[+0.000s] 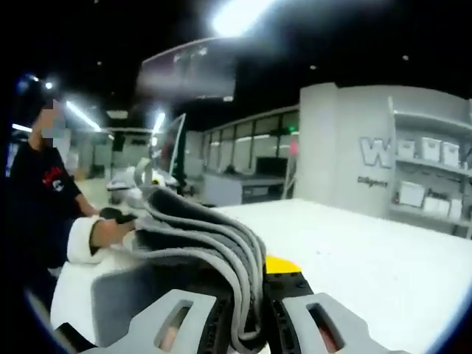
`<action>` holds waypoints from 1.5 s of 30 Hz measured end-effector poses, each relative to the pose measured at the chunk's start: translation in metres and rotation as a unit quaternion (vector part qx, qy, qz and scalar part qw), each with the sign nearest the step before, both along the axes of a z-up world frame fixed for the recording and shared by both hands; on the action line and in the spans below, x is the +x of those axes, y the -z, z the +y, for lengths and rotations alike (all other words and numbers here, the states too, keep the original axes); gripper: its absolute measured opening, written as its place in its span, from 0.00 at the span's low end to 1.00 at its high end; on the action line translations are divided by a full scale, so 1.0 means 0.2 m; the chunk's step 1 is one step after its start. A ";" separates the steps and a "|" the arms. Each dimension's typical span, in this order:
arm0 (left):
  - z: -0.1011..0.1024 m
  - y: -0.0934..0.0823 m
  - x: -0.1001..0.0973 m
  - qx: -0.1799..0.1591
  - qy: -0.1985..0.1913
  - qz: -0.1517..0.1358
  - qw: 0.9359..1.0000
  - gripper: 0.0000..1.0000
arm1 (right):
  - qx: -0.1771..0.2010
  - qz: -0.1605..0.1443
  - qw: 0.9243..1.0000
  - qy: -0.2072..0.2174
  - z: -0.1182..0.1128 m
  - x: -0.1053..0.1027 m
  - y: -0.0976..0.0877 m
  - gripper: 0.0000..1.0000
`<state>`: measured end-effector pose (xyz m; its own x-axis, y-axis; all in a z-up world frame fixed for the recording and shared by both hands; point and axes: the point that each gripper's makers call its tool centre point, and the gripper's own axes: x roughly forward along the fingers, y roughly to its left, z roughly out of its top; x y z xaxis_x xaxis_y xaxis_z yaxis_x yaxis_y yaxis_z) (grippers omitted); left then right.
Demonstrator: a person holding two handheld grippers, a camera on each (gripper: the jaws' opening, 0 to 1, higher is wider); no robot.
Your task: Open the folded towel by lifting each exposed corner and separating the folded layers until the towel lies flat within the target outline without major curled edges
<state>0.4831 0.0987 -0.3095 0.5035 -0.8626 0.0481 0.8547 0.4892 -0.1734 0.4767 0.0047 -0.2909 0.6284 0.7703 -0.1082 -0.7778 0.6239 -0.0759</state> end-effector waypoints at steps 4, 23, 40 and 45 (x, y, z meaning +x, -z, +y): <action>0.03 0.03 0.05 0.007 -0.015 0.007 1.000 0.29 | -0.005 -0.017 1.000 0.014 0.02 0.04 0.03 0.05; 0.14 0.11 0.18 0.069 -0.119 -0.017 0.990 0.24 | -0.146 -0.162 0.972 0.082 0.01 0.25 0.21 0.10; 0.18 0.19 0.26 0.164 -0.211 -0.074 0.961 0.26 | -0.218 -0.188 0.951 0.108 0.03 0.32 0.28 0.07; 0.18 0.20 0.26 0.150 -0.205 -0.058 0.965 0.26 | -0.218 -0.193 0.950 0.112 0.02 0.35 0.28 0.07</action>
